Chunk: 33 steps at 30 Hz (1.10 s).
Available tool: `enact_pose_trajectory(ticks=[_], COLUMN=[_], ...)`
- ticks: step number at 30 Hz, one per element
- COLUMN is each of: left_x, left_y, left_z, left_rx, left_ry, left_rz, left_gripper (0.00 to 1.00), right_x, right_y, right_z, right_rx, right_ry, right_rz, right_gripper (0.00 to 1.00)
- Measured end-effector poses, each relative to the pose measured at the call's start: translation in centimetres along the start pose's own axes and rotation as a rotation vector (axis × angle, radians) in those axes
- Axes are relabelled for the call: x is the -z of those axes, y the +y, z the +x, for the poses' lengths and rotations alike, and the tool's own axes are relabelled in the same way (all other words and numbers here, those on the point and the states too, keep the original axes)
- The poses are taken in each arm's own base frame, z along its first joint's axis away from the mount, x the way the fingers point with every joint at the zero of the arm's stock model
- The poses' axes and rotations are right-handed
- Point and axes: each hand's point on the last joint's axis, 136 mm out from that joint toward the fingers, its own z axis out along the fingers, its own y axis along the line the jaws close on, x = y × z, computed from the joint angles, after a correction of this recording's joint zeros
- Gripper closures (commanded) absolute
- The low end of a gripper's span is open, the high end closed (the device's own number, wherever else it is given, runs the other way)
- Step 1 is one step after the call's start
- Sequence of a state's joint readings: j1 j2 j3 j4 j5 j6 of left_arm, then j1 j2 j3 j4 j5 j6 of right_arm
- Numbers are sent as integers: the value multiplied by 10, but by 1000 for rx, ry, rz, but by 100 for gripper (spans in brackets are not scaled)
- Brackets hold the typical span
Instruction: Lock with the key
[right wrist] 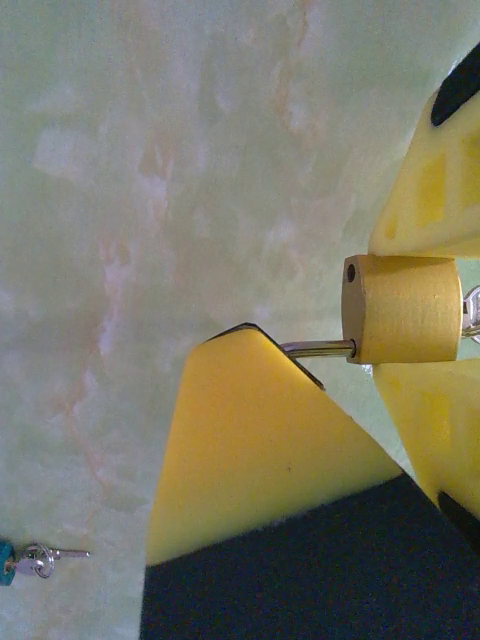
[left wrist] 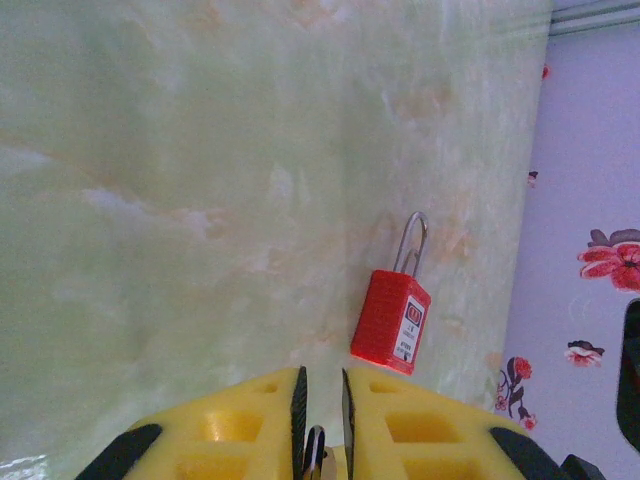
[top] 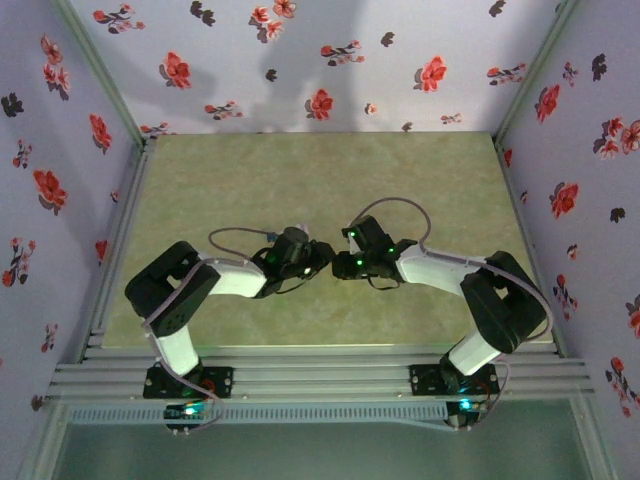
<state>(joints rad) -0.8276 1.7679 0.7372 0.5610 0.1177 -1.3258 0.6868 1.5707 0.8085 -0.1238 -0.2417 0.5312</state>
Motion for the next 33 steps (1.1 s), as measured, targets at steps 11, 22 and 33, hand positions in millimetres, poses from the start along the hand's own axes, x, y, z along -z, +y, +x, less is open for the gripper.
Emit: enact_pose_trajectory(ticks=[11,22,33], left_x=[0,1,7], left_y=[4,9,7], left_z=[0,-1,-5], left_rx=[-6,-23,-34], left_ry=[8,17,18], left_rz=[-16,-33,-37], left_gripper=[83,83,87], right_x=[0,-1,0], right_y=[1,3,9], right_z=[1,4,3], right_rx=[0,0,5], right_ry=[5,17,14], right_rz=[-7,-24,-56], right_gripper=[76,77,77])
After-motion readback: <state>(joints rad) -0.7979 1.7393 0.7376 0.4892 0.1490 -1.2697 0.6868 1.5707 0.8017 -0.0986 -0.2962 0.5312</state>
